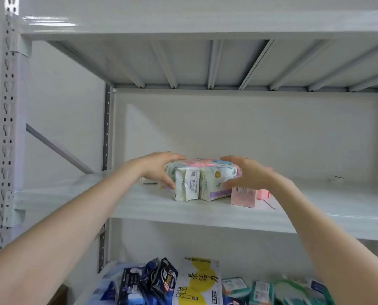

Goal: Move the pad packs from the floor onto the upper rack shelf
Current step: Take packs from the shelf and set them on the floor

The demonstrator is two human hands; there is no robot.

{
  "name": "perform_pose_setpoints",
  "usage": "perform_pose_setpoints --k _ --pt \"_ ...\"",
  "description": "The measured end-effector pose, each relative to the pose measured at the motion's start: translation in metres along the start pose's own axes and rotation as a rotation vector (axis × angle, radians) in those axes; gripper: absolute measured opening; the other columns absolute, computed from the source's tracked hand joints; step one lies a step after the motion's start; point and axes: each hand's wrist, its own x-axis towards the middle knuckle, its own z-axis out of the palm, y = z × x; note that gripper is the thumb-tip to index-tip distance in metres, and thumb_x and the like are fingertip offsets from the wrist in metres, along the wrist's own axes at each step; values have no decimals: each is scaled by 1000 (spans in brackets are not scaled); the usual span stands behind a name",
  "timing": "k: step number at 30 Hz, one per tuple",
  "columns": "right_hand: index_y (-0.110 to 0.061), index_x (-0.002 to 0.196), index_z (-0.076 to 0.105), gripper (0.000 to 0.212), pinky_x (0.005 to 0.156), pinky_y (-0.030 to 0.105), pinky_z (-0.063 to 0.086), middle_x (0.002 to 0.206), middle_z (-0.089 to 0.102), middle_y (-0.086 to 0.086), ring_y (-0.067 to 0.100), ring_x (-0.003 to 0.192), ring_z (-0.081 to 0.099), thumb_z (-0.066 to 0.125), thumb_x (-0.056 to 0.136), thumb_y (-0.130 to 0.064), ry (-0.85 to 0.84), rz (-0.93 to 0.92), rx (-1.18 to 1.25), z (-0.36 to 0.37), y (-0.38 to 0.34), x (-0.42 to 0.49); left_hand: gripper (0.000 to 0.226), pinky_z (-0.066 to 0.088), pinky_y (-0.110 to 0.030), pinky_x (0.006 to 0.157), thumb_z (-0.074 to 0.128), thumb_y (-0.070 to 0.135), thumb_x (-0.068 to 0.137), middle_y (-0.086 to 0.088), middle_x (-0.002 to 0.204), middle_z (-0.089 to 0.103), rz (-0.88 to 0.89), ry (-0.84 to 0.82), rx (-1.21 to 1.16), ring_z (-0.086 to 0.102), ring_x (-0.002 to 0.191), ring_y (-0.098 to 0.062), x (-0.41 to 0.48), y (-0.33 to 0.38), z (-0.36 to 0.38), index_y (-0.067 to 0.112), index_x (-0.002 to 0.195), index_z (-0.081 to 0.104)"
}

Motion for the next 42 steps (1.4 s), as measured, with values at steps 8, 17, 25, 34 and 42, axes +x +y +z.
perform_pose_setpoints --k 8,17,25,34,42 --pt "-33 137 47 70 98 24 30 131 46 -17 4 118 40 80 75 -32 -200 -26 82 2 17 55 89 34 -34 111 91 40 56 21 137 47 -32 -279 -47 49 126 -13 56 -9 -2 54 132 47" --pt "-41 135 45 79 107 35 37 124 45 -18 11 122 44 85 67 -30 -406 12 -93 -1 16 94 102 32 -22 102 85 4 67 18 130 39 -50 -477 81 34 132 -6 77 1 -15 39 147 32" --pt "-36 130 48 79 94 31 40 119 50 -14 15 111 49 88 62 -30 -415 9 -196 1 4 105 87 39 -31 105 90 19 60 16 130 45 -5 -353 90 42 125 -10 75 -6 -10 43 131 47" --pt "-35 121 52 70 79 28 43 106 55 -18 13 102 54 88 61 -27 -299 -37 -51 0 11 93 56 44 -17 79 90 27 61 25 107 58 34 -171 -82 53 104 3 54 -25 -7 47 102 57" --pt "-27 119 53 67 87 34 49 110 60 -8 18 101 58 88 62 -23 -46 -70 99 -11 21 85 54 54 -35 90 90 25 62 15 109 65 31 14 -305 59 106 -3 34 -41 -14 34 107 62"
